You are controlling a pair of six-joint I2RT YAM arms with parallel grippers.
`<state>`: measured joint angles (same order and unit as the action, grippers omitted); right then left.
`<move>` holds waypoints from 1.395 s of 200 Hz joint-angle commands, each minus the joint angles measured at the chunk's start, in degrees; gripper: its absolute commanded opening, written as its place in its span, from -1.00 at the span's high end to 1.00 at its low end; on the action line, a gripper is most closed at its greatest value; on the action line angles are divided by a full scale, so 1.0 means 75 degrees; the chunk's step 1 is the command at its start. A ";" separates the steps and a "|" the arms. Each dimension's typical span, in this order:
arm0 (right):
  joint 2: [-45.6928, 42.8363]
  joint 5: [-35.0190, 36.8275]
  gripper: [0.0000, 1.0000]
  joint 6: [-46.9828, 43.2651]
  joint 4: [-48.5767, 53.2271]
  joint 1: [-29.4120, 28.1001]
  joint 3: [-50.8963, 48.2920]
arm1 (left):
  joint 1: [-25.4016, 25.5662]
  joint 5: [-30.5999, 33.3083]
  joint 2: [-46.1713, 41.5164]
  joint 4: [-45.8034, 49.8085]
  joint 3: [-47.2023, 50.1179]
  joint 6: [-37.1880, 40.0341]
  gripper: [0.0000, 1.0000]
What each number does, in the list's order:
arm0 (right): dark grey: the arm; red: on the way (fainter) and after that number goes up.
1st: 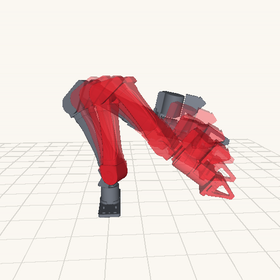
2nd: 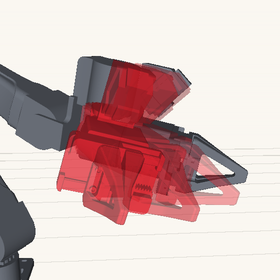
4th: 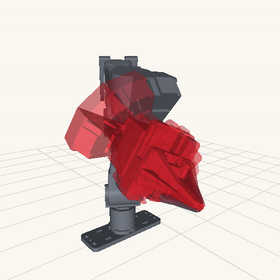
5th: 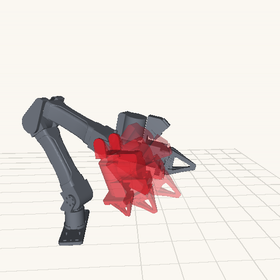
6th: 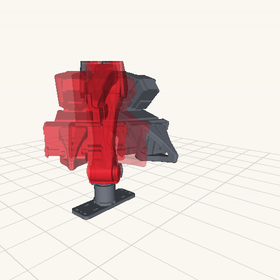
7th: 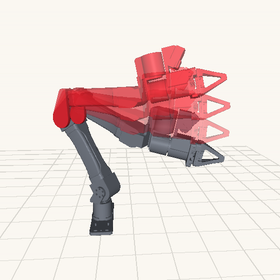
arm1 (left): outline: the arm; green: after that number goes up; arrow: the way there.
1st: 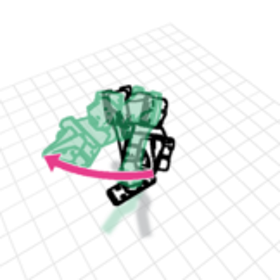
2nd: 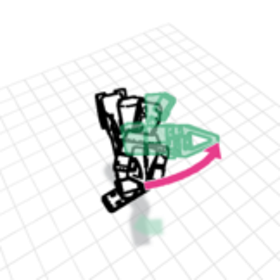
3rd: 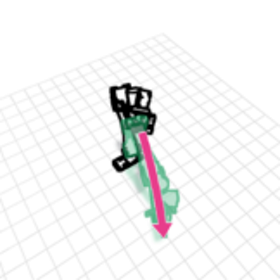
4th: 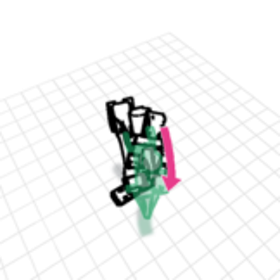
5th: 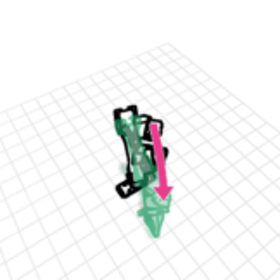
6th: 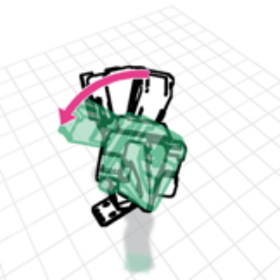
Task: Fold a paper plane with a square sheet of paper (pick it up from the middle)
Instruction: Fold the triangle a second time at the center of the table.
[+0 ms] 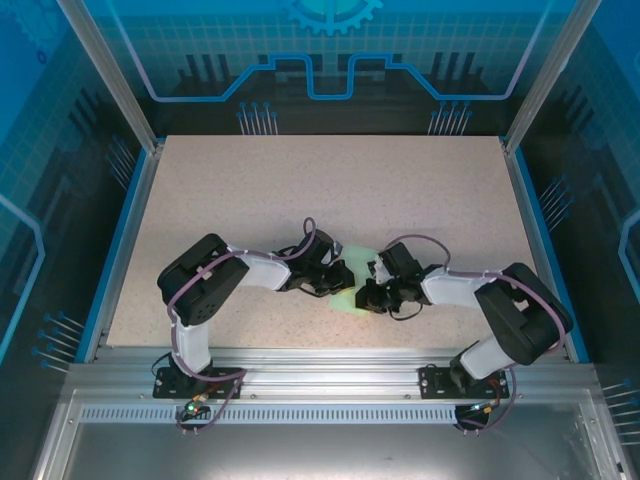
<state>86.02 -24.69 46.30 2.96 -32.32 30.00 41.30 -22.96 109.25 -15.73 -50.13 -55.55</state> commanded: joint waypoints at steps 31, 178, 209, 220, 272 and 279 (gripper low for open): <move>-0.1104 -0.0067 0.66 -0.0099 0.1420 -0.0015 -0.0875 | 0.0026 0.0319 0.0388 0.0679 -0.0049 0.0055 0.79; -0.0594 -0.0469 0.09 -0.0748 0.1112 0.1531 0.0661 | 0.0026 0.0155 -0.0538 0.0690 -0.0277 0.0261 0.55; -0.0035 -0.0634 0.13 -0.0754 0.0758 0.1438 0.0705 | 0.0032 0.0114 -0.0597 0.0735 -0.0302 0.0343 0.57; 0.0126 -0.0657 0.15 -0.0751 0.0664 0.1415 0.0721 | 0.0034 0.0152 -0.0607 0.0800 -0.0311 0.0390 0.59; 0.0537 -0.0728 0.33 -0.0754 0.0437 0.1322 0.0843 | 0.0031 0.0205 -0.0345 0.1121 -0.0418 0.0451 0.68; 0.0550 -0.0748 0.39 -0.0736 0.0389 0.1287 0.0852 | 0.0025 0.0185 -0.0290 0.1112 -0.0424 0.0457 0.68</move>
<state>87.74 -28.01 41.30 10.66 -21.58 35.00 41.43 -22.02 106.43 -9.43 -51.62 -53.60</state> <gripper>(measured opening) 0.348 0.164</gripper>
